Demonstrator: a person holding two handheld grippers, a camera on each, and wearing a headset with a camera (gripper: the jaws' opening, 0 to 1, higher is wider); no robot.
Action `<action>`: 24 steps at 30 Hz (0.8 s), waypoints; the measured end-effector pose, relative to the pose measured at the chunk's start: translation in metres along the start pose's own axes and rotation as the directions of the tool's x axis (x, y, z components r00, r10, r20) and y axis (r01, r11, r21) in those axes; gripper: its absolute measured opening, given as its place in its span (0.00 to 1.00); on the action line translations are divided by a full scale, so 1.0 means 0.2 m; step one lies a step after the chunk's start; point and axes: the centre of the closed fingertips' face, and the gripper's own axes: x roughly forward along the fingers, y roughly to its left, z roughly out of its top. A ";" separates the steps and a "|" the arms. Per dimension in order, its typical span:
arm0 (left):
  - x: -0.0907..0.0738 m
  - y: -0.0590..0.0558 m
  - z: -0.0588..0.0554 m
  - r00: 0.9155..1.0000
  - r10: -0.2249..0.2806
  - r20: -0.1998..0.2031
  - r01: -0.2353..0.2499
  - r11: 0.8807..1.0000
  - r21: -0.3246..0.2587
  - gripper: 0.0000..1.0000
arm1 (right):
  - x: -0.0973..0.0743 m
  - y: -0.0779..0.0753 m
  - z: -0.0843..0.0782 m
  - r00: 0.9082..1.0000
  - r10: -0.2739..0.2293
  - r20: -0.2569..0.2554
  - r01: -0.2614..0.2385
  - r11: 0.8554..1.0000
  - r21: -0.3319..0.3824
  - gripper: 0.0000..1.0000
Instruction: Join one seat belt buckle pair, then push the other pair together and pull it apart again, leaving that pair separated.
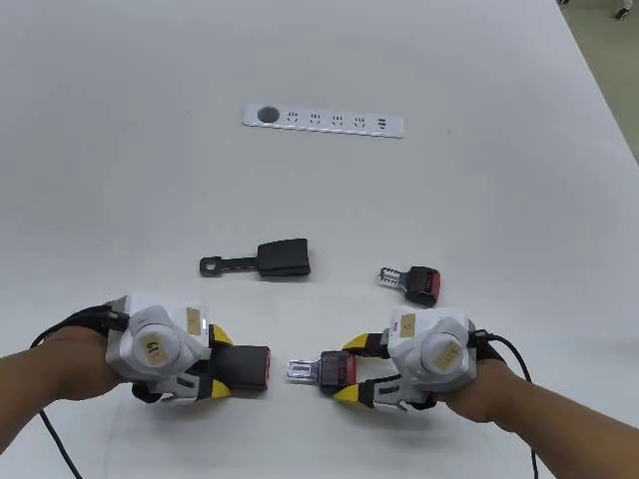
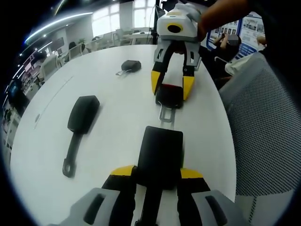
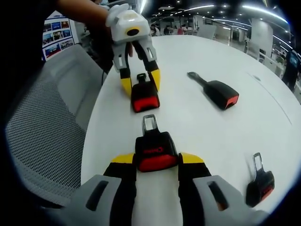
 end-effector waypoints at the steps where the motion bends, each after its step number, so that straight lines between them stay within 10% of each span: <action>1: 0.00 0.00 0.00 1.000 0.000 -0.001 0.000 1.000 0.000 0.34 | 0.00 0.00 0.01 1.000 0.002 0.000 -0.002 1.000 0.000 0.33; 24: 0.01 0.00 -0.01 0.999 -0.019 -0.027 0.020 0.999 0.040 0.34 | 0.11 0.02 0.11 1.000 0.026 0.006 -0.026 1.000 -0.017 0.32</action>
